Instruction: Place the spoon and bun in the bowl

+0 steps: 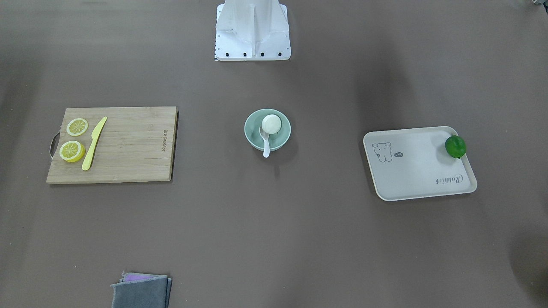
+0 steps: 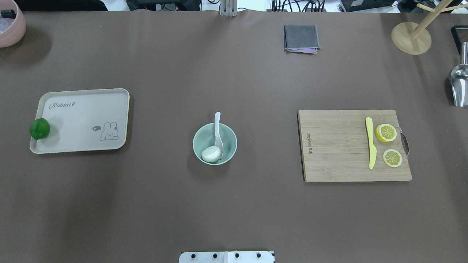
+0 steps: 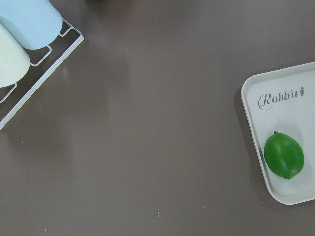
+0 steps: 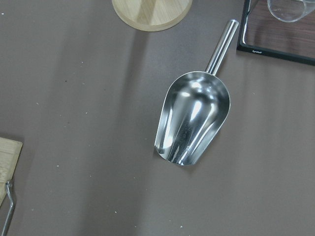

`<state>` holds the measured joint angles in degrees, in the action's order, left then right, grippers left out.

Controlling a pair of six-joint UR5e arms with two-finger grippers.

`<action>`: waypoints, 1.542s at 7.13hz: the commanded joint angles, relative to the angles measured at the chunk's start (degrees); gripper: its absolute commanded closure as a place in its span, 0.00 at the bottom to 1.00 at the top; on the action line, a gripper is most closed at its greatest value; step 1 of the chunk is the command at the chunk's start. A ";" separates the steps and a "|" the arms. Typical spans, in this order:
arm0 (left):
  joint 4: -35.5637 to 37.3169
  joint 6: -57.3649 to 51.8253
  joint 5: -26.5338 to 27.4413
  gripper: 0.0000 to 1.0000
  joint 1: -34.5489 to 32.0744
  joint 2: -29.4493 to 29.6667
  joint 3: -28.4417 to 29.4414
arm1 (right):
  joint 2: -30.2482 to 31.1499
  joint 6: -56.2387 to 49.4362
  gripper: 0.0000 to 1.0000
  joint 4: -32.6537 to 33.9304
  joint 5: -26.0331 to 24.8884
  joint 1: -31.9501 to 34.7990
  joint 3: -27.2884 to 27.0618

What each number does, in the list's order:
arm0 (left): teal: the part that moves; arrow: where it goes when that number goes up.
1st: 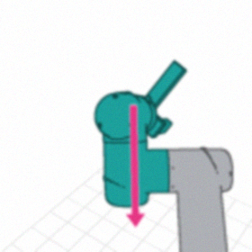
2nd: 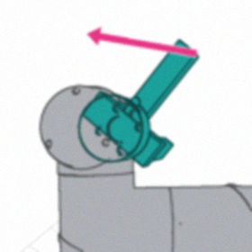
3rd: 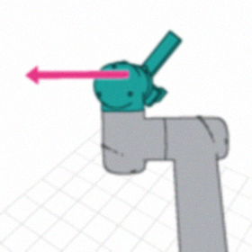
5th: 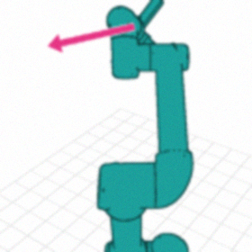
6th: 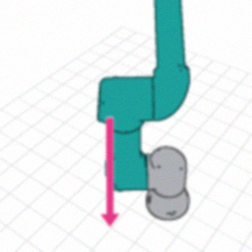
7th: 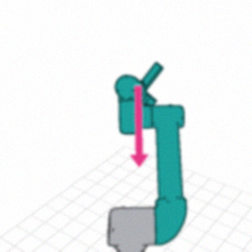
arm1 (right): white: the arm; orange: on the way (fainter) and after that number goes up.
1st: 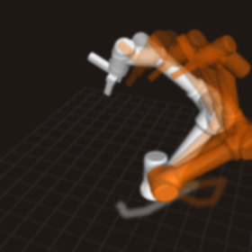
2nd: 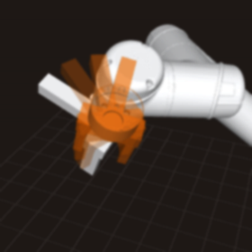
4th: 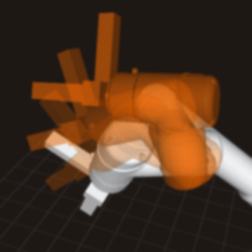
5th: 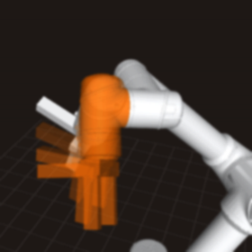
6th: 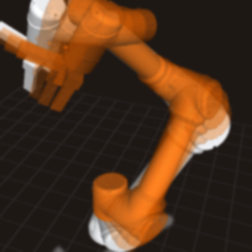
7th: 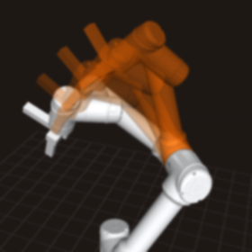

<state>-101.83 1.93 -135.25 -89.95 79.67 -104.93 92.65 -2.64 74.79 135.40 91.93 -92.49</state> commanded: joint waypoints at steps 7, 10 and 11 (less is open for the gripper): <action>0.14 -0.26 -0.80 0.02 0.04 -0.92 -0.88 | 0.69 -0.09 0.00 1.67 -3.47 -1.05 -1.99; -4.23 -0.61 -0.72 0.02 0.04 -1.45 -0.02 | 0.69 -0.09 0.00 1.67 -3.39 -1.76 -2.17; -4.26 -0.61 -0.63 0.02 0.04 -1.54 0.17 | 0.77 -0.09 0.00 1.67 -3.21 -1.58 -2.25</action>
<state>-105.14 1.31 -135.98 -89.94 78.28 -105.18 93.33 -2.70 76.44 132.05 90.29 -94.64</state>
